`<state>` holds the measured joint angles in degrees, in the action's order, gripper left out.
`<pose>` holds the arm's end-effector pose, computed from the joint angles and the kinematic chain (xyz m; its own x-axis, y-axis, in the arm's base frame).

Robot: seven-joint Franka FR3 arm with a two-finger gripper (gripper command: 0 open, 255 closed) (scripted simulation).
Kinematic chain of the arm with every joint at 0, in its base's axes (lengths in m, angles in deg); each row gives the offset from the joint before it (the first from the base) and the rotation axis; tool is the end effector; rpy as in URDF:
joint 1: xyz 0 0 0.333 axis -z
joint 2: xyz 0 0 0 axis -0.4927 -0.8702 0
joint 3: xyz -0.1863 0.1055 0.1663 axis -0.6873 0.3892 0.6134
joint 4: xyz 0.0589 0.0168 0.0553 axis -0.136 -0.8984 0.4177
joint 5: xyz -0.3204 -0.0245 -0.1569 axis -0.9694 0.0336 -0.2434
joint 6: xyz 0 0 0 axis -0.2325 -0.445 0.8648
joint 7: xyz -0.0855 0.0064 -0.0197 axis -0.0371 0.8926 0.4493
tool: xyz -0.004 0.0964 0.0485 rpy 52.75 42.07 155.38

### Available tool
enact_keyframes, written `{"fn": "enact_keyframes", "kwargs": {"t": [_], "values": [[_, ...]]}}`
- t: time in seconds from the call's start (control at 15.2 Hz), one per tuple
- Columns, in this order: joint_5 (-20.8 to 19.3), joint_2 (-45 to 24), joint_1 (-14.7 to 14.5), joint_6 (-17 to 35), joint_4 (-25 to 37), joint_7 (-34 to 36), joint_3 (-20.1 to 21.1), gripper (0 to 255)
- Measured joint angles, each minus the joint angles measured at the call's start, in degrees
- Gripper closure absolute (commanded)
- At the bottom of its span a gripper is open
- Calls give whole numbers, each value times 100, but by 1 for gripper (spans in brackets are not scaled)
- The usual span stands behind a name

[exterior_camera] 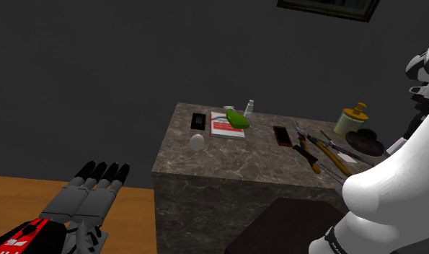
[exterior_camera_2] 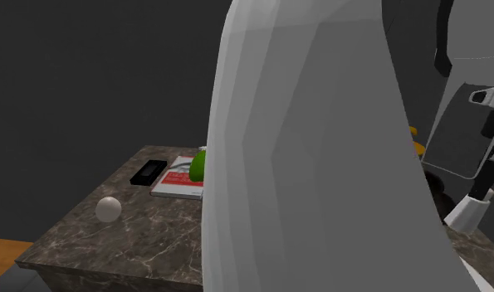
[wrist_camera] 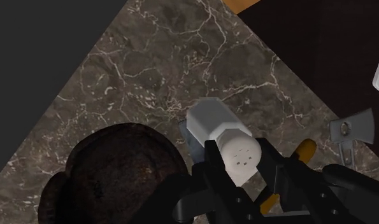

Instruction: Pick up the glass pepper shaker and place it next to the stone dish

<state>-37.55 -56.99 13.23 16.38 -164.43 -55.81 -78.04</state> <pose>0.0181 -0.5297 0.4420 0.9980 0.0193 -0.0606 0.0130 -0.9947 -0.1022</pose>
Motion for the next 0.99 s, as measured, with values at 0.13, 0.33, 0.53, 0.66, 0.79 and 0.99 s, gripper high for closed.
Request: {"fn": "enact_keyframes", "kwargs": {"t": [0.13, 0.33, 0.53, 0.66, 0.79, 0.99], "values": [[27, -37, 9, 175, -150, -19, -1, 255], [80, -108, 21, 390, -314, -44, 4, 255], [134, -179, 38, 618, -492, -80, 7, 255], [202, -269, 59, 743, -553, -124, 15, 255], [255, -336, 72, 887, -650, -152, 25, 255], [348, -452, 100, 1096, -777, -208, 43, 255]]}}
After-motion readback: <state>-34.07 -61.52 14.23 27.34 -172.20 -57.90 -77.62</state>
